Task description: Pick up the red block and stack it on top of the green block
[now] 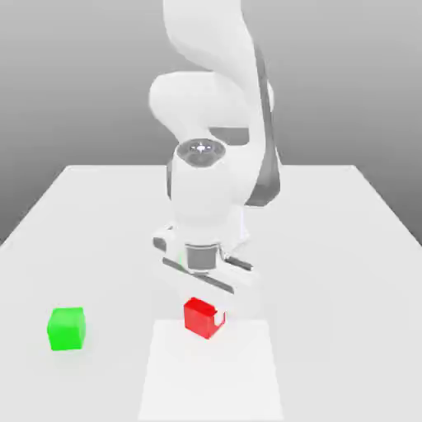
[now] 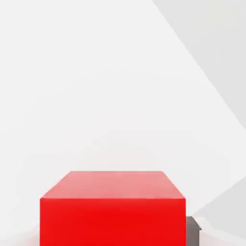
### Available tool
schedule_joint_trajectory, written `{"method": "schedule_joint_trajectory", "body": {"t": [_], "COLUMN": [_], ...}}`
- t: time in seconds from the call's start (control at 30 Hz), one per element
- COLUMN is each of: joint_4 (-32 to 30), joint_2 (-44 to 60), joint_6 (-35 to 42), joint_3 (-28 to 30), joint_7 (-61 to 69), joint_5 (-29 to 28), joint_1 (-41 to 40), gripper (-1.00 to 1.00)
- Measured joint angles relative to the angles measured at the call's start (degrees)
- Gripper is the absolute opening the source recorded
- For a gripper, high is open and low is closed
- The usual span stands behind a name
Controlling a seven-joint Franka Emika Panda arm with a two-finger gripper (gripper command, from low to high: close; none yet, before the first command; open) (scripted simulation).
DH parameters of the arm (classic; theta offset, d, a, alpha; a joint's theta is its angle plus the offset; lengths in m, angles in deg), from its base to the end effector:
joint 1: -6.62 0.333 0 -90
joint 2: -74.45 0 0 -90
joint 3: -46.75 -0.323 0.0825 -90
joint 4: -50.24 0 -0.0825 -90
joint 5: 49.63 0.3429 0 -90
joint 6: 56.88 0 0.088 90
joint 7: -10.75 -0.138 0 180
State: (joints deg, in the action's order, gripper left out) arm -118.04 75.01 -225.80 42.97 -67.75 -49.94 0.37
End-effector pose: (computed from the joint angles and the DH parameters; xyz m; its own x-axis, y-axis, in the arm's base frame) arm 0.3209 -0.0134 0.1969 0.1622 -0.9868 0.0007 -0.9868 -0.1622 -0.0013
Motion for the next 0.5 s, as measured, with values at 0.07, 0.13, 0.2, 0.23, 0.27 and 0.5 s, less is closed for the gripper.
{"method": "schedule_joint_trajectory", "body": {"t": [0.07, 0.13, 0.2, 0.23, 0.27, 0.5], "joint_4": [-0.6, -0.3, 1.6, 2.7, 3.9, 12.2], "joint_2": [-4.1, -6.7, -6.8, -6.5, -6.2, -3.5], "joint_6": [3.5, 6.5, 8.4, 9.3, 10.1, 15.7], "joint_3": [0.2, 1.0, 2.8, 3.9, 5.0, 12.6], "joint_7": [0.7, 0.2, -1.8, -2.8, -4.0, -11.2], "joint_5": [1.0, 1.2, 0.7, 0.4, 0.1, -0.6], "joint_1": [0.6, -0.2, -2.8, -4.3, -5.8, -18.2], "gripper": [-1.00, -1.00, -1.00, -1.00, -1.00, -1.00]}}
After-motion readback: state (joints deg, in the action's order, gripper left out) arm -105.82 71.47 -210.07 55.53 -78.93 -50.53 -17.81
